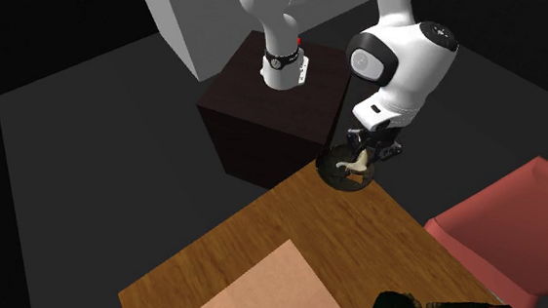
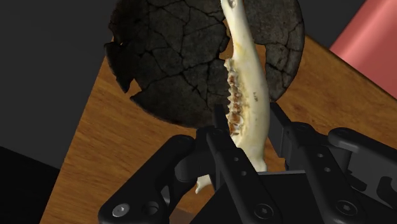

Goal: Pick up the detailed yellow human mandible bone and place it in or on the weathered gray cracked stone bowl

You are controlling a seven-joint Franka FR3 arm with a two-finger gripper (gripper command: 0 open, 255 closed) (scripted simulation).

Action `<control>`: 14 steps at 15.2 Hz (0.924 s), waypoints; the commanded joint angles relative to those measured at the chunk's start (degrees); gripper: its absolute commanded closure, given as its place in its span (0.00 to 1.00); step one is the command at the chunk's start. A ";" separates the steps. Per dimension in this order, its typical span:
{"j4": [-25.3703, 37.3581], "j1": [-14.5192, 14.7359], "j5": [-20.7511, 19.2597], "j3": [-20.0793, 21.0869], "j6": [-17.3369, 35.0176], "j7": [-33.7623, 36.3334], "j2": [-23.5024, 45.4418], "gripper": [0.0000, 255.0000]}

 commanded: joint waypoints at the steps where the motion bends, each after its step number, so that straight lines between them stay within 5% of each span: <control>1: -0.42 0.20 -0.83 -0.04 1.33 1.15 1.03 1.00; 14: 0.28 1.11 -6.27 -2.06 9.05 6.36 9.73 1.00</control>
